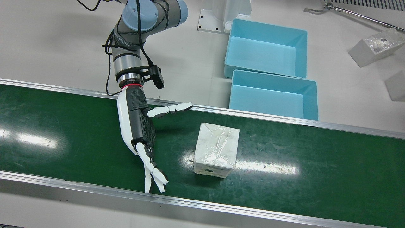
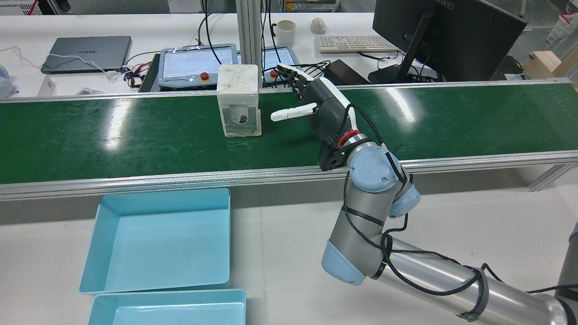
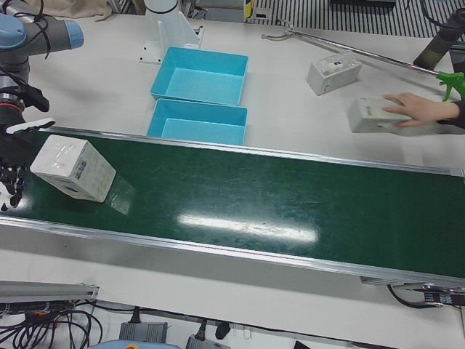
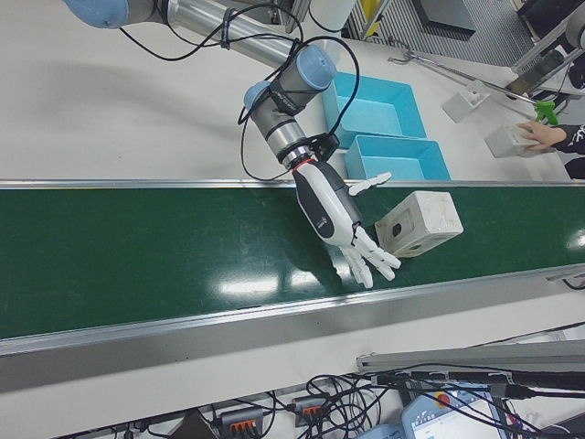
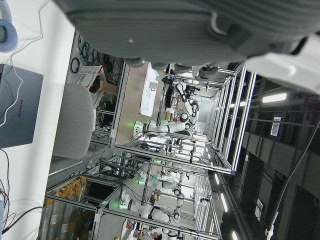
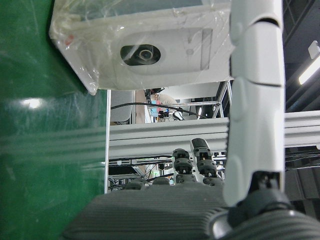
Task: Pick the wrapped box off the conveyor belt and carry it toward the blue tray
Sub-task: 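Close the right hand fingers around the wrapped white box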
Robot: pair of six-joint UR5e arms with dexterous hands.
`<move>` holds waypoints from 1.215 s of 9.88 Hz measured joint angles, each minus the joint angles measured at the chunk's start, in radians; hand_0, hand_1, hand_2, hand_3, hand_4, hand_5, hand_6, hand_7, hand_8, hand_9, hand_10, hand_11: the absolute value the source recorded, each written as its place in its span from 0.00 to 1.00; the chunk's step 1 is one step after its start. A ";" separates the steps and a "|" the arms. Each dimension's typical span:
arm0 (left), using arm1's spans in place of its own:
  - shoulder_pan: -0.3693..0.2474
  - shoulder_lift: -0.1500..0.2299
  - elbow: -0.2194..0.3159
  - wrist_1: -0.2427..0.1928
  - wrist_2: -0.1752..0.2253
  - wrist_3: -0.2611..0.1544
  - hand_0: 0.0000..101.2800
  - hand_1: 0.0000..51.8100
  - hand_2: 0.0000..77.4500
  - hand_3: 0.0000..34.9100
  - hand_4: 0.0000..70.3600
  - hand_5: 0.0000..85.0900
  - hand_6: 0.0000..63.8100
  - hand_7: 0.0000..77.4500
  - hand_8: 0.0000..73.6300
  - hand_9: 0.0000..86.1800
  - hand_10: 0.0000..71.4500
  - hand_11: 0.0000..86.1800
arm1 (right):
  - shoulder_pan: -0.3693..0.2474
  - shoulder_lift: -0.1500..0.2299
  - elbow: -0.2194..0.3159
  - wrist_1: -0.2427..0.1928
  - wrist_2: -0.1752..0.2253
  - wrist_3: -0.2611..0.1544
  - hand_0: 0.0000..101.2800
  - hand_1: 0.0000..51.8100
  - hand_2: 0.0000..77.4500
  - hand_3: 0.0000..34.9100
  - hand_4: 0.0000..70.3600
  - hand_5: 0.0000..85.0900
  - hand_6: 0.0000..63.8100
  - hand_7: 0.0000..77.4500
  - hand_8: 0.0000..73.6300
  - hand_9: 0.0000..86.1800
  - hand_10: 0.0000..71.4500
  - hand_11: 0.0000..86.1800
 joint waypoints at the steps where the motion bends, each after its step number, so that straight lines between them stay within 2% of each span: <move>1: 0.000 0.000 0.000 0.000 0.000 0.000 0.00 0.00 0.01 0.00 0.00 0.01 0.01 0.01 0.01 0.01 0.01 0.01 | 0.000 0.001 -0.005 0.000 0.000 -0.001 0.49 0.29 0.06 0.00 0.13 0.14 0.03 0.02 0.00 0.01 0.00 0.01; 12: 0.000 0.000 0.000 0.000 0.000 0.000 0.00 0.00 0.01 0.00 0.00 0.01 0.01 0.01 0.01 0.01 0.01 0.01 | -0.001 0.003 -0.009 0.000 0.002 -0.007 0.48 0.29 0.06 0.01 0.15 0.14 0.04 0.03 0.00 0.01 0.00 0.01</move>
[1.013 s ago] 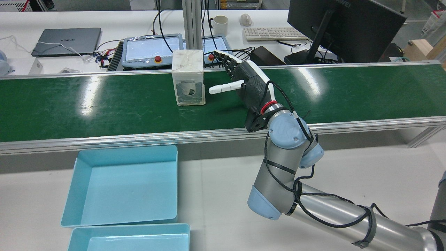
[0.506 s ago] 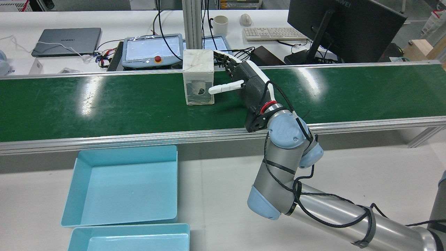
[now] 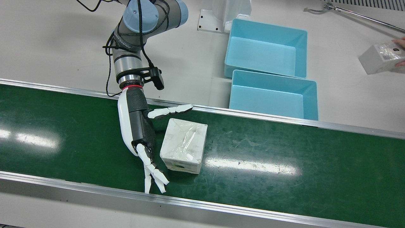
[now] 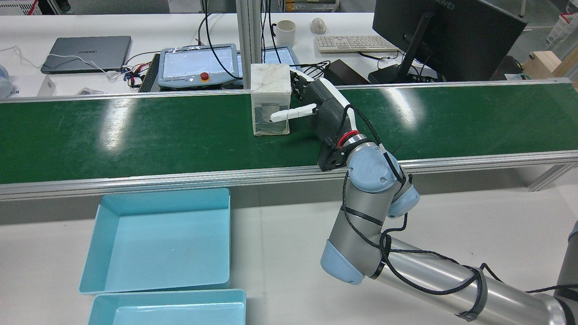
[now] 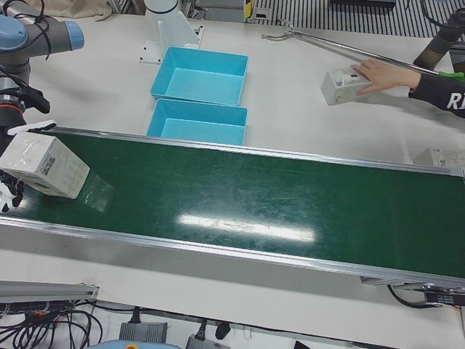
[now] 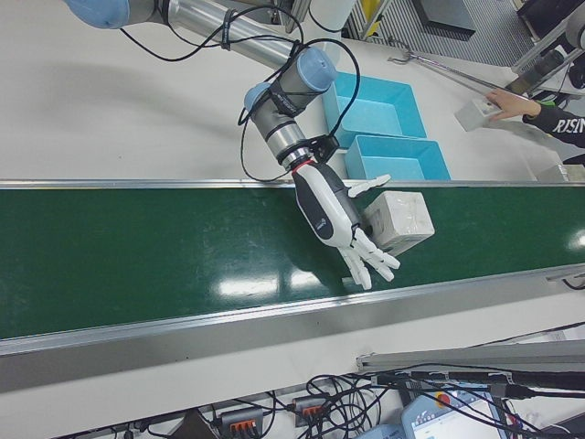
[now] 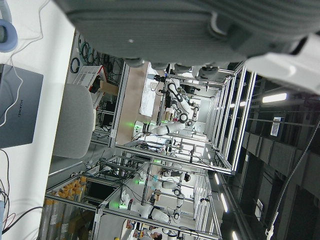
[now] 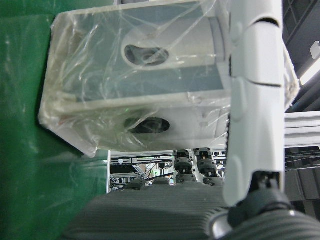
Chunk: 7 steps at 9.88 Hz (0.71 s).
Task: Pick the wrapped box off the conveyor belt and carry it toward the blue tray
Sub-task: 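Close the right hand fingers around the wrapped white box, then lift the held box off the belt with the right hand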
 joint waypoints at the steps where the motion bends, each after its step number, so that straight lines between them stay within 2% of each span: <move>1: 0.000 0.000 0.000 0.000 0.000 0.000 0.00 0.00 0.01 0.00 0.00 0.01 0.01 0.01 0.01 0.01 0.01 0.01 | 0.001 0.000 0.000 -0.001 0.001 0.000 0.48 0.29 0.08 0.00 0.15 0.14 0.04 0.04 0.00 0.01 0.00 0.01; 3: 0.000 0.000 0.000 0.000 0.000 0.000 0.00 0.00 0.01 0.00 0.00 0.01 0.01 0.01 0.01 0.01 0.01 0.01 | 0.005 -0.002 0.000 -0.003 0.004 0.000 0.48 0.29 0.08 0.00 0.15 0.15 0.03 0.04 0.00 0.01 0.00 0.01; 4: 0.000 0.000 0.000 0.000 0.000 0.000 0.00 0.00 0.01 0.00 0.00 0.01 0.01 0.01 0.01 0.01 0.01 0.01 | 0.010 -0.002 0.001 -0.005 0.005 0.000 0.48 0.36 0.13 0.00 0.15 0.16 0.03 0.04 0.00 0.01 0.00 0.01; 5: 0.000 0.000 0.000 0.000 0.000 0.000 0.00 0.00 0.01 0.00 0.00 0.01 0.01 0.01 0.01 0.01 0.01 0.01 | 0.016 -0.002 0.001 -0.006 0.007 0.000 0.48 0.36 0.13 0.00 0.15 0.16 0.03 0.04 0.00 0.01 0.00 0.01; 6: 0.000 0.000 0.000 0.000 0.000 0.000 0.00 0.00 0.01 0.00 0.00 0.01 0.01 0.01 0.01 0.01 0.01 0.01 | 0.021 -0.002 0.001 -0.008 0.008 0.001 0.53 0.48 0.23 0.00 0.19 0.29 0.10 0.15 0.00 0.01 0.00 0.01; 7: 0.000 0.000 0.000 0.000 0.000 0.000 0.00 0.00 0.01 0.00 0.00 0.01 0.01 0.01 0.01 0.01 0.01 0.01 | 0.026 -0.001 0.001 -0.012 0.008 0.001 0.53 0.48 0.23 0.00 0.19 0.29 0.10 0.15 0.00 0.01 0.00 0.01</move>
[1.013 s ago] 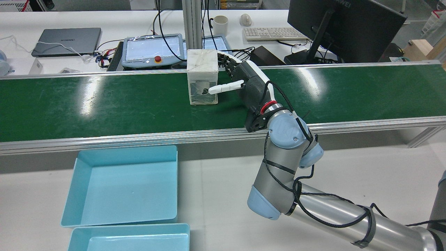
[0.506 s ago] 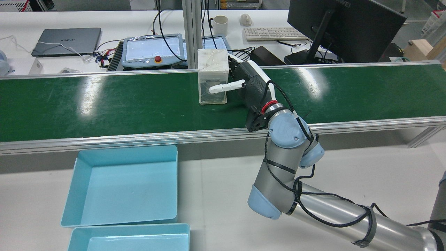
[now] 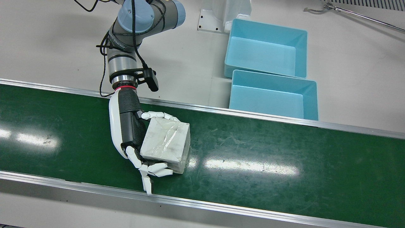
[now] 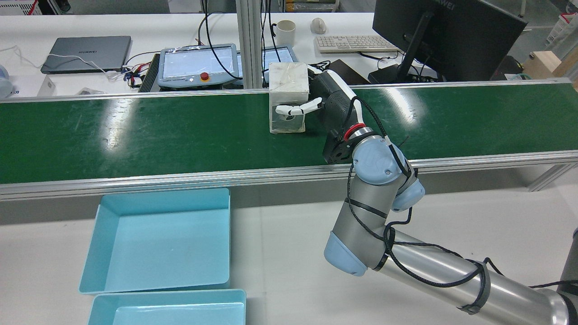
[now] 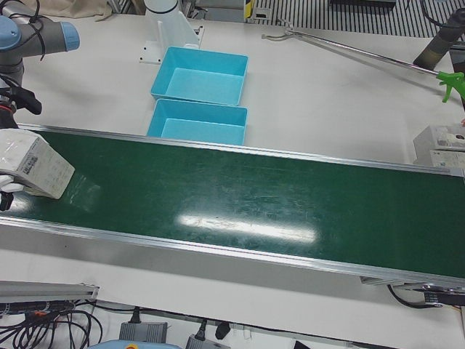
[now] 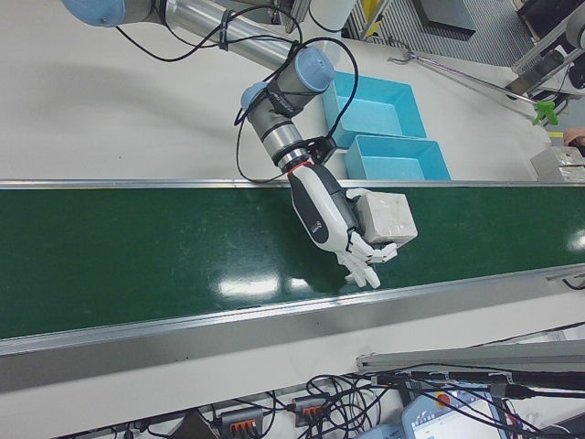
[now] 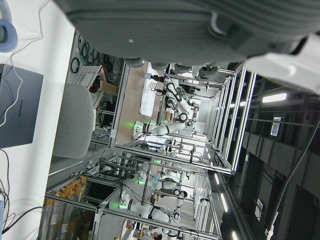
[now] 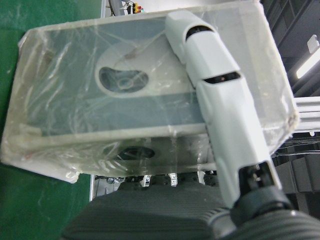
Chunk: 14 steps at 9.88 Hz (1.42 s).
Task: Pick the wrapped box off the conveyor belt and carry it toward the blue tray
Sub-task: 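Lift the held box off the belt with the right hand, then carry the box with the right hand toward the blue tray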
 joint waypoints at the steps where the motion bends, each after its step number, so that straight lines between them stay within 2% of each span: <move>1: 0.000 0.000 0.000 0.000 0.000 0.000 0.00 0.00 0.01 0.00 0.00 0.01 0.01 0.01 0.01 0.01 0.01 0.01 | 0.003 0.002 0.000 -0.014 0.001 0.000 0.54 0.43 0.34 0.01 0.26 0.50 0.38 0.39 0.35 0.12 0.27 0.15; 2: 0.000 0.000 0.000 0.000 0.000 0.000 0.00 0.00 0.01 0.00 0.00 0.01 0.01 0.01 0.01 0.01 0.01 0.01 | 0.005 0.009 0.000 -0.038 0.001 0.000 0.53 0.39 0.37 0.02 0.27 0.51 0.42 0.40 0.47 0.23 0.39 0.26; 3: 0.000 0.000 0.000 0.000 0.000 0.000 0.00 0.00 0.01 0.00 0.00 0.01 0.01 0.01 0.01 0.01 0.01 0.01 | 0.006 0.023 0.002 -0.068 -0.001 0.001 0.53 0.39 0.37 0.02 0.27 0.51 0.42 0.40 0.47 0.23 0.39 0.26; 4: 0.000 0.000 0.000 0.000 0.000 0.000 0.00 0.00 0.01 0.00 0.00 0.01 0.01 0.01 0.01 0.01 0.01 0.01 | 0.009 0.039 0.009 -0.093 -0.004 0.001 0.50 0.22 0.44 0.02 0.28 0.53 0.45 0.41 0.58 0.31 0.49 0.34; 5: 0.000 0.000 0.000 0.000 0.000 0.000 0.00 0.00 0.01 0.00 0.00 0.01 0.01 0.01 0.01 0.01 0.01 0.01 | 0.011 0.051 0.027 -0.108 -0.007 0.002 0.48 0.06 0.42 0.00 0.33 0.58 0.52 0.47 0.67 0.38 0.60 0.42; 6: 0.000 0.000 0.000 0.000 0.000 0.000 0.00 0.00 0.01 0.00 0.00 0.01 0.01 0.01 0.01 0.01 0.01 0.01 | 0.012 0.065 0.055 -0.122 -0.008 0.001 0.46 0.02 0.32 0.00 0.40 0.65 0.64 0.58 0.74 0.44 0.76 0.55; 7: 0.000 0.000 0.000 0.000 0.000 0.000 0.00 0.00 0.01 0.00 0.00 0.01 0.01 0.01 0.01 0.01 0.01 0.01 | 0.012 0.083 0.081 -0.139 -0.009 0.001 0.46 0.01 0.18 0.00 0.40 0.65 0.64 0.58 0.79 0.49 0.76 0.55; 9: 0.000 0.000 0.000 0.000 0.000 0.000 0.00 0.00 0.01 0.00 0.00 0.01 0.01 0.01 0.01 0.01 0.01 0.01 | 0.005 0.128 0.112 -0.162 -0.008 0.000 0.46 0.00 0.25 0.00 0.41 0.70 0.67 0.67 0.85 0.59 0.86 0.68; 10: 0.000 0.000 0.000 0.000 0.000 0.000 0.00 0.00 0.01 0.00 0.00 0.01 0.01 0.01 0.01 0.01 0.01 0.01 | -0.011 0.152 0.117 -0.166 -0.008 -0.002 0.46 0.00 0.25 0.00 0.41 0.72 0.67 0.67 0.85 0.59 0.86 0.68; 11: 0.000 0.000 0.000 0.000 0.000 0.000 0.00 0.00 0.01 0.00 0.00 0.01 0.01 0.01 0.01 0.01 0.01 0.01 | -0.033 0.179 0.119 -0.168 -0.007 -0.012 0.46 0.00 0.25 0.00 0.41 0.72 0.68 0.71 0.87 0.63 0.89 0.75; 12: 0.000 0.000 0.000 0.000 0.000 0.000 0.00 0.00 0.01 0.00 0.00 0.01 0.01 0.01 0.01 0.01 0.01 0.01 | -0.058 0.204 0.118 -0.169 -0.004 -0.031 0.46 0.00 0.25 0.00 0.41 0.77 0.68 0.77 0.87 0.70 0.92 0.83; 13: 0.000 0.000 0.000 0.000 0.000 0.000 0.00 0.00 0.01 0.00 0.00 0.01 0.00 0.01 0.01 0.01 0.01 0.01 | -0.084 0.221 0.115 -0.168 -0.001 -0.049 0.46 0.00 0.25 0.00 0.41 0.77 0.68 0.77 0.87 0.70 0.92 0.83; 14: 0.000 0.000 0.000 0.000 0.000 0.000 0.00 0.00 0.01 0.00 0.00 0.01 0.00 0.01 0.01 0.01 0.01 0.01 | -0.111 0.234 0.110 -0.166 0.004 -0.063 0.45 0.00 0.30 0.00 0.40 0.83 0.71 0.91 0.99 0.91 0.88 0.84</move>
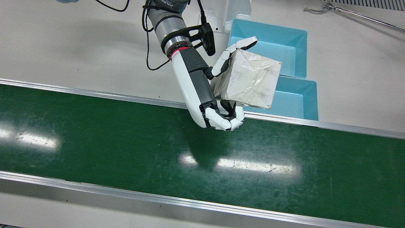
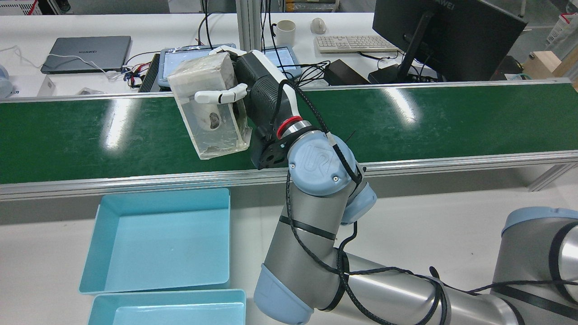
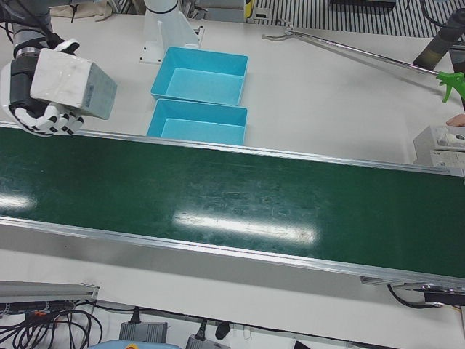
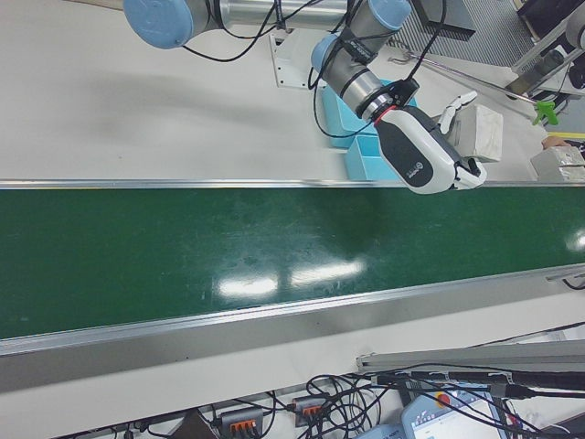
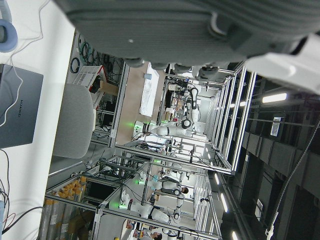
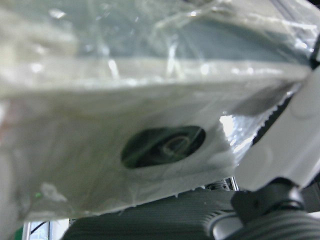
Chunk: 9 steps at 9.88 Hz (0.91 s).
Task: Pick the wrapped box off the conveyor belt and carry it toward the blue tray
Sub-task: 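Carry the box with the right hand toward the blue tray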
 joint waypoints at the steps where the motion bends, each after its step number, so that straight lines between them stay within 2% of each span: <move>1: 0.000 0.000 0.000 0.000 0.000 0.000 0.00 0.00 0.01 0.00 0.00 0.01 0.01 0.01 0.01 0.01 0.01 0.01 | -0.025 0.013 -0.013 0.002 0.003 -0.008 0.45 0.00 0.30 0.00 0.40 0.83 0.72 0.91 0.94 0.90 0.89 0.85; 2: 0.000 0.000 0.000 0.000 0.000 0.000 0.00 0.00 0.01 0.00 0.00 0.01 0.01 0.01 0.01 0.01 0.01 0.01 | -0.046 0.029 -0.032 0.004 0.002 -0.012 0.45 0.00 0.27 0.00 0.40 0.83 0.91 1.00 0.92 0.93 0.89 0.92; 4: 0.000 0.000 0.000 0.000 0.000 0.000 0.00 0.00 0.01 0.00 0.00 0.01 0.01 0.01 0.01 0.01 0.01 0.01 | -0.085 0.068 -0.078 0.007 -0.002 -0.014 0.45 0.00 0.27 0.00 0.40 0.83 0.95 1.00 0.94 0.94 0.91 0.92; 5: 0.000 0.000 0.000 0.000 0.000 0.000 0.00 0.00 0.01 0.00 0.00 0.01 0.01 0.01 0.01 0.01 0.01 0.01 | -0.104 0.088 -0.105 0.008 -0.006 -0.014 0.45 0.00 0.27 0.00 0.38 0.79 0.95 1.00 0.92 0.94 0.91 0.92; 6: 0.000 0.000 0.000 0.000 0.000 0.000 0.00 0.00 0.01 0.00 0.00 0.01 0.01 0.01 0.01 0.01 0.01 0.01 | -0.120 0.103 -0.130 0.017 -0.009 -0.015 0.45 0.00 0.27 0.00 0.38 0.79 0.95 1.00 0.91 0.94 0.91 0.92; 7: 0.000 0.000 0.000 0.000 0.000 0.000 0.00 0.00 0.01 0.00 0.00 0.01 0.01 0.01 0.01 0.01 0.00 0.01 | -0.133 0.106 -0.154 0.042 -0.011 -0.015 0.45 0.00 0.25 0.00 0.38 0.79 0.95 1.00 0.91 0.94 0.91 0.92; 8: 0.000 0.000 0.000 0.000 0.000 0.000 0.00 0.00 0.01 0.00 0.00 0.01 0.01 0.01 0.01 0.01 0.00 0.01 | -0.146 0.092 -0.178 0.091 -0.011 -0.014 0.45 0.00 0.25 0.00 0.38 0.79 0.95 1.00 0.91 0.94 0.91 0.92; 9: 0.000 0.000 0.000 0.000 0.000 0.000 0.00 0.00 0.01 0.00 0.00 0.01 0.01 0.01 0.01 0.01 0.01 0.01 | -0.155 0.074 -0.200 0.148 -0.013 -0.014 0.45 0.00 0.15 0.00 0.38 0.79 0.96 1.00 0.80 0.92 0.85 0.93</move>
